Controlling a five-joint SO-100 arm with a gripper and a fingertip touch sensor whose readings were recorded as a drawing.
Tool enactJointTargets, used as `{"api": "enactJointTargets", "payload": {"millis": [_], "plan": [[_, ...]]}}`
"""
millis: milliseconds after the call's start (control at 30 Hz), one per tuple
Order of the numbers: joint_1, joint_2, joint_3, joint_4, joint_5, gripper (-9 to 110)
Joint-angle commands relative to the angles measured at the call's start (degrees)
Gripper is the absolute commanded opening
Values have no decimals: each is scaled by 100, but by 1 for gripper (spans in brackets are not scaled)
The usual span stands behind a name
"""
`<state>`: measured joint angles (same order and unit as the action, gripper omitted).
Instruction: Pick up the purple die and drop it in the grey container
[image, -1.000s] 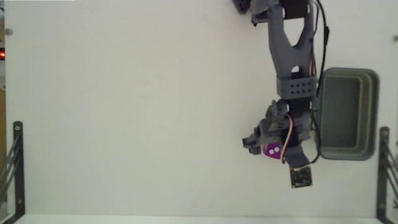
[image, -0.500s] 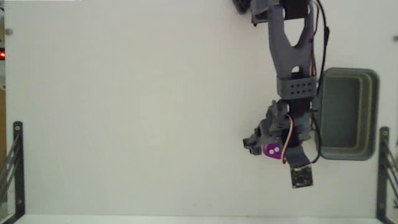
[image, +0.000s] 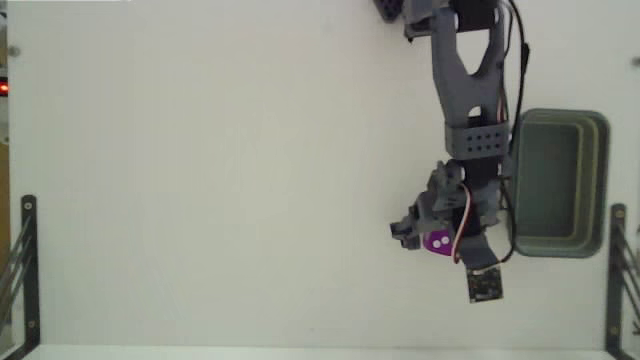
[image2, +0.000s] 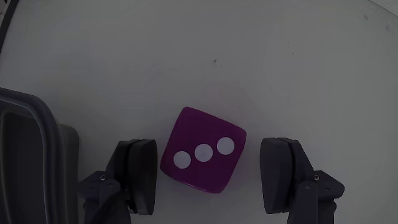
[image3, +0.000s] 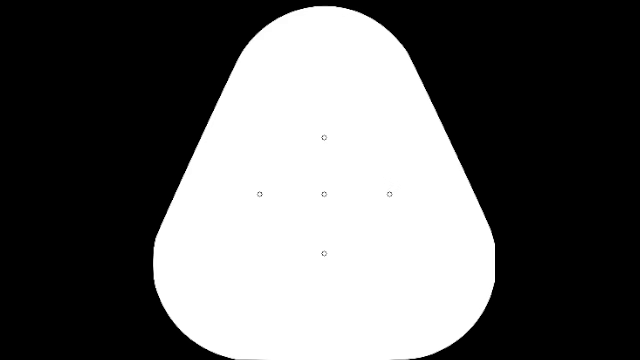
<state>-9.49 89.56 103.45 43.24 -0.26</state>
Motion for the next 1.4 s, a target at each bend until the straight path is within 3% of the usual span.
{"api": "enactJointTargets", "payload": {"millis": [0, 1367], "plan": [[-62, 212, -3, -59, 26, 107], [-62, 212, -3, -59, 26, 97]]}}
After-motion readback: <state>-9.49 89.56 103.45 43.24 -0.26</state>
